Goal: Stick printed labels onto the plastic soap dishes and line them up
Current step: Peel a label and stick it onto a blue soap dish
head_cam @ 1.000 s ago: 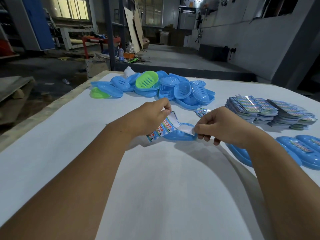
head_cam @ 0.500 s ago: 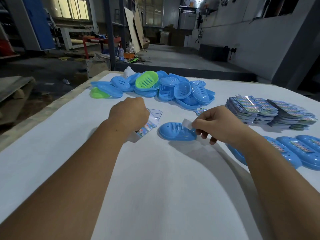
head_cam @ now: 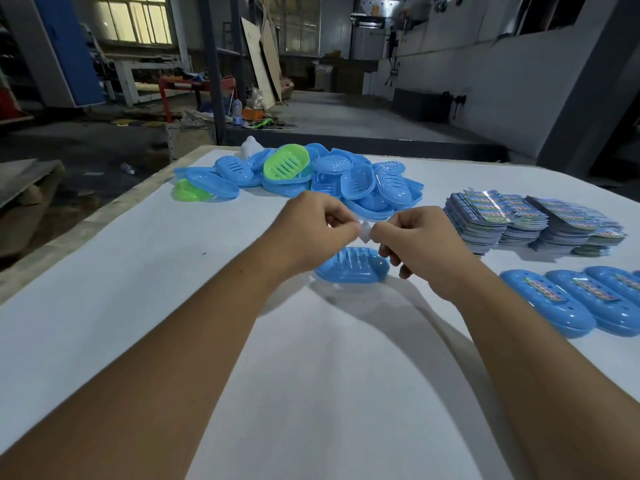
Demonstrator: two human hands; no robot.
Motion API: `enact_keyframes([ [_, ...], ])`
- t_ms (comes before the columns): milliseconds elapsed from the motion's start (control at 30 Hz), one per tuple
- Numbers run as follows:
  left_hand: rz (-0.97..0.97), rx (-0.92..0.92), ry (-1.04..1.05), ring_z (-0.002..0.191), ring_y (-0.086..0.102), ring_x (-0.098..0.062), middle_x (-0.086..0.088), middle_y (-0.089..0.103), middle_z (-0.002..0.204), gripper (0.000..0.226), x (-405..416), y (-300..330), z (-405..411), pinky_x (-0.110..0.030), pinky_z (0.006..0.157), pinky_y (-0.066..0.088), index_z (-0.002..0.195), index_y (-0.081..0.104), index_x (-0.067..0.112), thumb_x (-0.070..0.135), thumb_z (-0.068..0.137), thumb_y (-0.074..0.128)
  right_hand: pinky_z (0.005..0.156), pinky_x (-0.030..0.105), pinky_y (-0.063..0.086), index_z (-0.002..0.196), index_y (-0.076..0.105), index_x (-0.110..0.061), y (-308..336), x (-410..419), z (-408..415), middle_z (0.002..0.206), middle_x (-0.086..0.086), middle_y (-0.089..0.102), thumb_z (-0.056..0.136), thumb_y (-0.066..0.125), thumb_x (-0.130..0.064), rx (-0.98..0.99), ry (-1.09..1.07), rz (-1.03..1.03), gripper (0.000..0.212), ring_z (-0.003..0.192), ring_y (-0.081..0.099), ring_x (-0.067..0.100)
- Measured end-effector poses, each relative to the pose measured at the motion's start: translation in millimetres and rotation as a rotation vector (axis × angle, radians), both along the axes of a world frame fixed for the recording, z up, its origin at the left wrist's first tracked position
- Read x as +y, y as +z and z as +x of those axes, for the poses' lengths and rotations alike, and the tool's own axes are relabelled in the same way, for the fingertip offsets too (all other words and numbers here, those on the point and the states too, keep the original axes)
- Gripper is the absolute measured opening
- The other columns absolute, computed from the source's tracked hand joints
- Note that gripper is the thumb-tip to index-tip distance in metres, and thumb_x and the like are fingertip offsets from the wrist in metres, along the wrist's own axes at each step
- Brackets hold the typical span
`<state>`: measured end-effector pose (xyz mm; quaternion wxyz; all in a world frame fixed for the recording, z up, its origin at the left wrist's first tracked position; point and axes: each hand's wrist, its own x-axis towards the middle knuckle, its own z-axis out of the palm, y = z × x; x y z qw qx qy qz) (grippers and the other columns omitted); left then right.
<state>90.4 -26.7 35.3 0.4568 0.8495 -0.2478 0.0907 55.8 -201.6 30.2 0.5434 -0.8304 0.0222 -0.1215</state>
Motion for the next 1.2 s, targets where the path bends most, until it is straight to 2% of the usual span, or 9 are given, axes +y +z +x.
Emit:
enact_keyframes([
  [167, -0.013, -0.023, -0.063, 0.05, 0.049, 0.004, 0.023, 0.059, 0.055, 0.006, -6.9, -6.3, -1.3, -0.005, 0.049, 0.033, 0.079, 0.076, 0.028, 0.025, 0.079, 0.082, 0.041, 0.023, 0.043, 0.061, 0.065, -0.01, 0.1, -0.6, 0.6, 0.054, 0.0, 0.064, 0.076, 0.067, -0.019, -0.009, -0.019, 0.001, 0.018, 0.044, 0.05, 0.009],
  [400, 0.002, -0.006, 0.007, 0.053, 0.052, 0.002, 0.023, 0.061, 0.056, 0.013, -6.5, -6.4, -0.8, -0.009, 0.052, 0.04, 0.074, 0.074, 0.031, 0.03, 0.074, 0.086, 0.042, 0.023, 0.041, 0.063, 0.071, -0.009, 2.4, -0.7, -1.8, 0.06, 0.001, 0.065, 0.083, 0.068, -0.015, 0.028, 0.068, 0.036, 0.021, 0.052, 0.053, 0.01],
  [467, -0.011, 0.022, 0.006, 0.056, 0.057, 0.002, 0.02, 0.065, 0.058, 0.016, -4.6, -4.8, -0.4, -0.013, 0.057, 0.046, 0.069, 0.073, 0.034, 0.027, 0.074, 0.086, 0.045, 0.022, 0.041, 0.072, 0.076, -0.011, 2.3, -3.1, -2.3, 0.068, -0.001, 0.068, 0.089, 0.071, -0.021, 0.071, 0.139, 0.065, 0.021, 0.057, 0.055, 0.009],
  [600, -0.053, 0.111, -0.004, 0.075, 0.072, -0.003, 0.011, 0.076, 0.073, 0.015, -0.1, -0.6, -0.7, -0.027, 0.08, 0.059, 0.073, 0.076, 0.033, 0.021, 0.077, 0.084, 0.047, 0.018, 0.041, 0.078, 0.079, -0.021, 0.2, -6.8, -2.1, 0.077, -0.007, 0.072, 0.095, 0.068, -0.031, 0.12, 0.243, 0.129, 0.023, 0.06, 0.056, 0.004],
  [667, -0.103, 0.137, 0.02, 0.074, 0.071, 0.001, 0.013, 0.076, 0.074, 0.01, 1.2, 1.6, -1.1, -0.02, 0.076, 0.056, 0.074, 0.077, 0.031, 0.025, 0.078, 0.084, 0.046, 0.017, 0.041, 0.079, 0.08, -0.026, -0.3, -7.7, -0.7, 0.079, -0.009, 0.072, 0.097, 0.065, -0.033, 0.122, 0.281, 0.163, 0.024, 0.06, 0.056, 0.004],
  [767, -0.161, 0.143, 0.091, 0.065, 0.065, 0.008, 0.017, 0.073, 0.068, 0.015, 0.9, 3.2, -0.9, -0.009, 0.057, 0.045, 0.066, 0.074, 0.032, 0.029, 0.078, 0.082, 0.045, 0.017, 0.041, 0.086, 0.082, -0.025, -1.6, -7.8, 2.0, 0.081, -0.008, 0.073, 0.096, 0.066, -0.037, 0.091, 0.27, 0.153, 0.022, 0.06, 0.056, 0.004],
  [900, -0.274, 0.239, 0.109, 0.061, 0.059, 0.008, 0.016, 0.07, 0.062, 0.017, -0.8, 4.4, 0.2, -0.022, 0.066, 0.042, 0.059, 0.077, 0.032, 0.027, 0.074, 0.082, 0.043, 0.02, 0.043, 0.078, 0.08, -0.017, -7.3, -9.5, 7.8, 0.071, -0.006, 0.073, 0.089, 0.075, -0.035, 0.01, 0.037, 0.017, 0.021, 0.053, 0.055, 0.003],
  [1100, -0.32, 0.331, 0.124, 0.055, 0.051, -0.001, 0.017, 0.062, 0.053, 0.013, -1.3, 2.5, 4.7, -0.014, 0.05, 0.04, 0.065, 0.077, 0.025, 0.031, 0.076, 0.081, 0.042, 0.02, 0.043, 0.076, 0.079, -0.015, -6.1, -9.1, 8.8, 0.065, -0.006, 0.071, 0.086, 0.077, -0.029, 0.009, -0.002, 0.027, 0.017, 0.05, 0.055, 0.003],
  [1200, -0.362, 0.403, 0.113, 0.059, 0.05, -0.006, 0.015, 0.061, 0.055, 0.012, -1.2, 1.4, 6.6, -0.019, 0.052, 0.038, 0.069, 0.078, 0.021, 0.031, 0.076, 0.081, 0.041, 0.02, 0.043, 0.075, 0.077, -0.013, -6.7, -7.9, 9.4, 0.061, -0.007, 0.068, 0.087, 0.075, -0.025, 0.025, -0.004, 0.044, 0.016, 0.05, 0.055, 0.005],
])
